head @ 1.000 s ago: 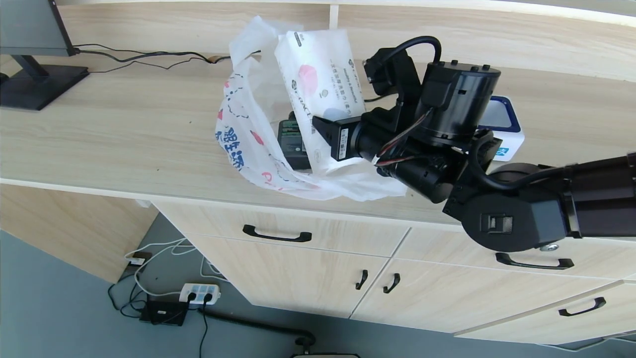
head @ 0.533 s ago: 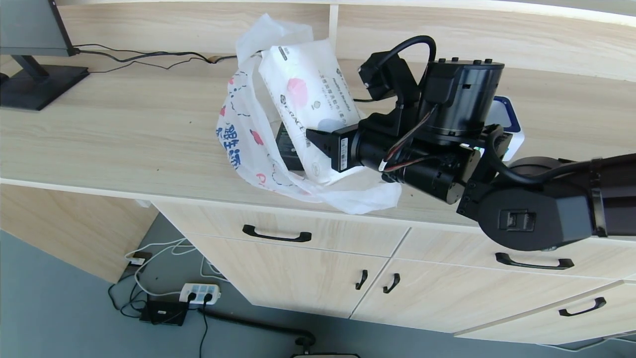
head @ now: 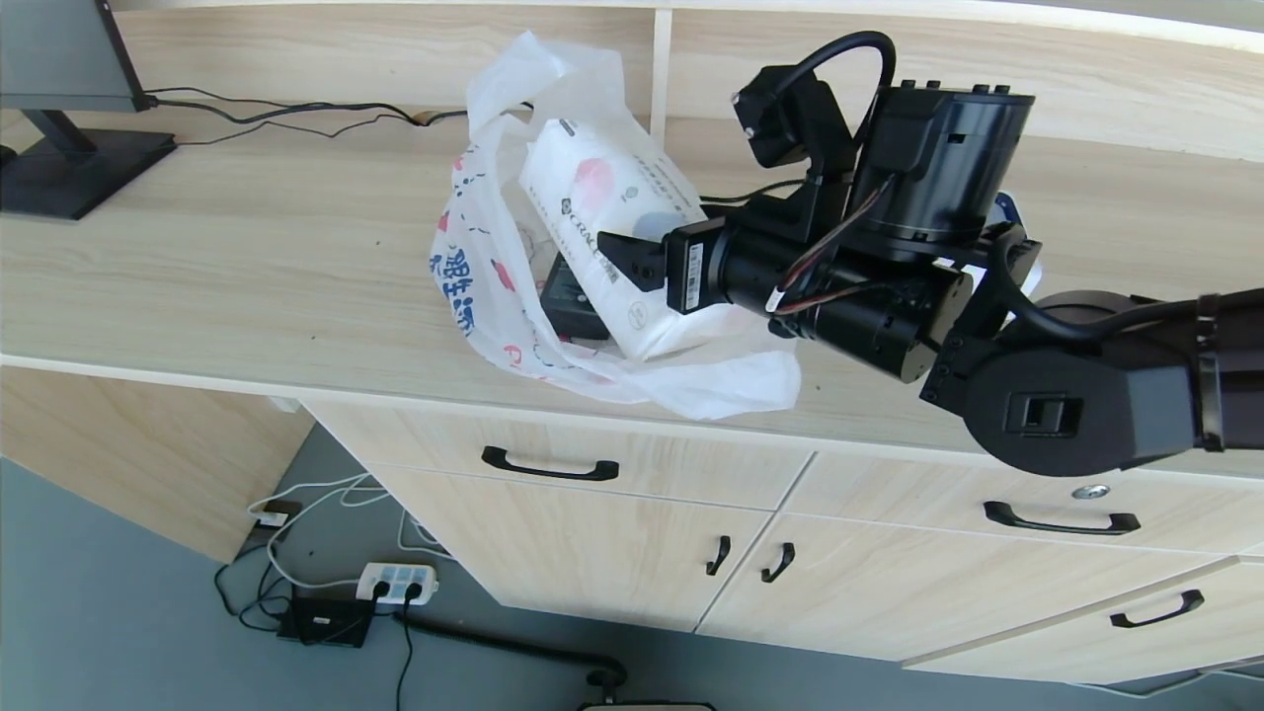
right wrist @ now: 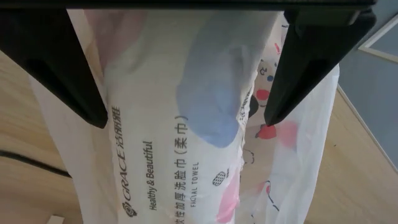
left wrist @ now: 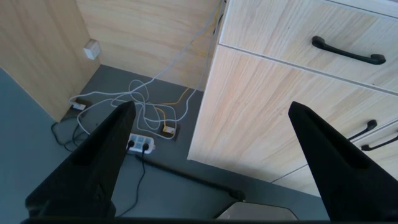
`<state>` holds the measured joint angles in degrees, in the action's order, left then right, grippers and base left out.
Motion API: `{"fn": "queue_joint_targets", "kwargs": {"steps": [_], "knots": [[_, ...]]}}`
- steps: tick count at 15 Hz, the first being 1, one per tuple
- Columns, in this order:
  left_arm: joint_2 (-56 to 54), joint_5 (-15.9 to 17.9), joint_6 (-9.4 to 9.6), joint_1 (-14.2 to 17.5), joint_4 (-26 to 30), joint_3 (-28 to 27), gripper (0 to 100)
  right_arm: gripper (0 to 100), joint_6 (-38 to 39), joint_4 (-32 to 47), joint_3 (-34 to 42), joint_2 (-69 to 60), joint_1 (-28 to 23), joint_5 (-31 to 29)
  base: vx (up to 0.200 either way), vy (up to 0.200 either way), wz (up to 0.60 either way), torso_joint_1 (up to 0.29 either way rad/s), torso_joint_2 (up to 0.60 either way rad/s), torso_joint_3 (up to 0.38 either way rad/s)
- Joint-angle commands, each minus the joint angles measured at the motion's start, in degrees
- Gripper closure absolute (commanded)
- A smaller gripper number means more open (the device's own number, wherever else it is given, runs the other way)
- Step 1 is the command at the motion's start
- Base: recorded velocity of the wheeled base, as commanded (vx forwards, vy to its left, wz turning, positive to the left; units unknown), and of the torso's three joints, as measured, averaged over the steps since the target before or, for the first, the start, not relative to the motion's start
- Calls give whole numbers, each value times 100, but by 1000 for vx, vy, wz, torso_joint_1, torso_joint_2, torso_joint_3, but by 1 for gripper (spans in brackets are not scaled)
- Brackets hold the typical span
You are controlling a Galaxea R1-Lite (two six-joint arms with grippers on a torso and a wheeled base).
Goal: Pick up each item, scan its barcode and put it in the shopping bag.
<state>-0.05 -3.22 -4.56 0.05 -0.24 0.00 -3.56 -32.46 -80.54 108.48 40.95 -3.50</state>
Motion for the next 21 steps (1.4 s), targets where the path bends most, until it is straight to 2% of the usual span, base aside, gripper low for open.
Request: {"fn": "queue_joint_targets", "kwargs": {"steps": [1, 5, 11, 13, 14, 16, 21], "knots": [[5, -3, -1, 4, -2, 0, 0, 0, -4, 3, -93, -3, -17, 7, 0, 0, 0, 0, 0, 0], [5, -3, -1, 4, -2, 0, 0, 0, 4, 30, -656, -108, 1, -19, 0, 0, 0, 0, 0, 0], [5, -3, -1, 4, -2, 0, 0, 0, -31, 302, -559, -978, 89, -54, 0, 0, 0, 0, 0, 0], [5, -3, -1, 4, -2, 0, 0, 0, -22, 328, 214, -1892, 326, -380, 0, 0, 0, 0, 0, 0], [5, -3, -1, 4, -2, 0, 0, 0, -31, 364, 847, -2552, 458, -476, 0, 0, 0, 0, 0, 0], [5, -3, -1, 4, -2, 0, 0, 0, -31, 671, 1840, -3641, 475, -538, 0, 0, 0, 0, 0, 0], [5, -3, 8, 4, -2, 0, 0, 0, -40, 1471, 3493, -5346, 493, -599, 0, 0, 0, 0, 0, 0]]}}
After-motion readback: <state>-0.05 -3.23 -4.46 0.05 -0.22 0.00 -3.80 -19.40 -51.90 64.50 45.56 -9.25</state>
